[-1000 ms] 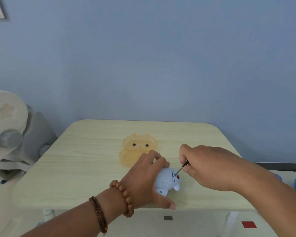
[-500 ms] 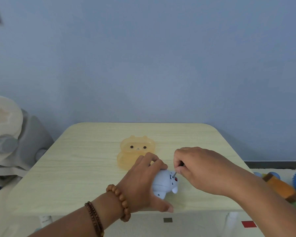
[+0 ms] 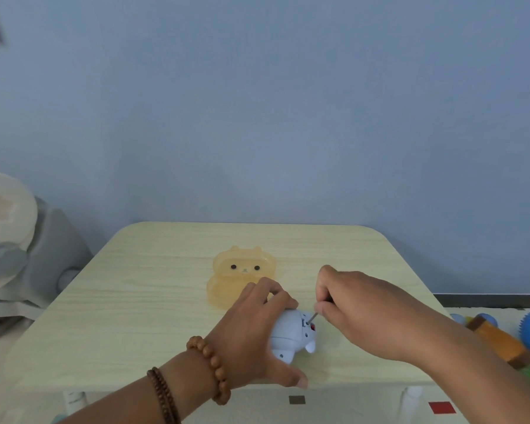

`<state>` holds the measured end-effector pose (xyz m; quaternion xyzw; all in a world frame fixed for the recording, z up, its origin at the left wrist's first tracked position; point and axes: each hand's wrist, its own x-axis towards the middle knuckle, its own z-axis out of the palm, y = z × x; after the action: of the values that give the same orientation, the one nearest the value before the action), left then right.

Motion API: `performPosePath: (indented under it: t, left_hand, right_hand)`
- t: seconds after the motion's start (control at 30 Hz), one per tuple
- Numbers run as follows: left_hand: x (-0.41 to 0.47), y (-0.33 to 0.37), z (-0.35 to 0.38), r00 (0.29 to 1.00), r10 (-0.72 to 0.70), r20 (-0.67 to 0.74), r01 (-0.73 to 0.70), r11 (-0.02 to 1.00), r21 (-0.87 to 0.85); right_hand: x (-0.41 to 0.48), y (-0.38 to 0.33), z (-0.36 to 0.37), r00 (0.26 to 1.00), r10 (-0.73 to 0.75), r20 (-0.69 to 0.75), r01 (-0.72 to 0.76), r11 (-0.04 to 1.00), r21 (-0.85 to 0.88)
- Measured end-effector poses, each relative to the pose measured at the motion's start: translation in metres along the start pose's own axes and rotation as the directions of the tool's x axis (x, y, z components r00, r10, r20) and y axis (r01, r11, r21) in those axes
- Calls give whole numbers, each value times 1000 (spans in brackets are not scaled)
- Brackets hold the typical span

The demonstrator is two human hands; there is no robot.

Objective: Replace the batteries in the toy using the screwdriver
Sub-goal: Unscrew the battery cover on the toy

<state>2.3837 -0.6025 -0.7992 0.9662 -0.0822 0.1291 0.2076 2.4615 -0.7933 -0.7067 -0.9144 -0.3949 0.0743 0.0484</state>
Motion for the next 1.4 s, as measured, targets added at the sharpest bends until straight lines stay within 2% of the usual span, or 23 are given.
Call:
performPosePath:
  t: [0.13, 0.27, 0.37, 0.57, 0.73, 0.93, 1.0, 1.13, 1.4]
  left_hand:
    - [0, 0, 0, 1000, 1, 6, -1, 1000, 4]
    - [0, 0, 0, 1000, -12, -2, 12, 1000, -12]
    - [0, 0, 1, 1000, -19, -2, 19, 1000, -12]
    - [0, 1, 1, 999, -34, 1, 34, 999, -32]
    - [1, 0, 1, 999, -39, -3, 39, 999, -37]
    - [0, 0, 1, 1000, -30, -7, 29, 999, -42]
    - [1, 0, 2, 999, -35, -7, 35, 998, -52]
    - [1, 0, 1, 1000, -28, -8, 27, 997, -66]
    - [1, 0, -1, 1000, -25, -9, 25, 998, -56]
  right_hand:
    - [3, -4, 3, 997, 7, -71, -17, 991, -136]
    - [-1, 3, 3, 1000, 11, 6, -11, 1000, 14]
    - [-3, 4, 0, 999, -1, 43, 0, 1000, 21]
    - [6, 0, 3, 1000, -24, -17, 20, 987, -162]
    - [2, 3, -5, 996, -62, 57, 64, 998, -27]
    - [12, -1, 3, 997, -72, -24, 65, 974, -217]
    - [11, -2, 3, 997, -78, -10, 74, 976, -204]
    - [4, 0, -4, 996, -55, 65, 59, 996, -60]
    - [7, -3, 7, 999, -32, -29, 28, 991, -130]
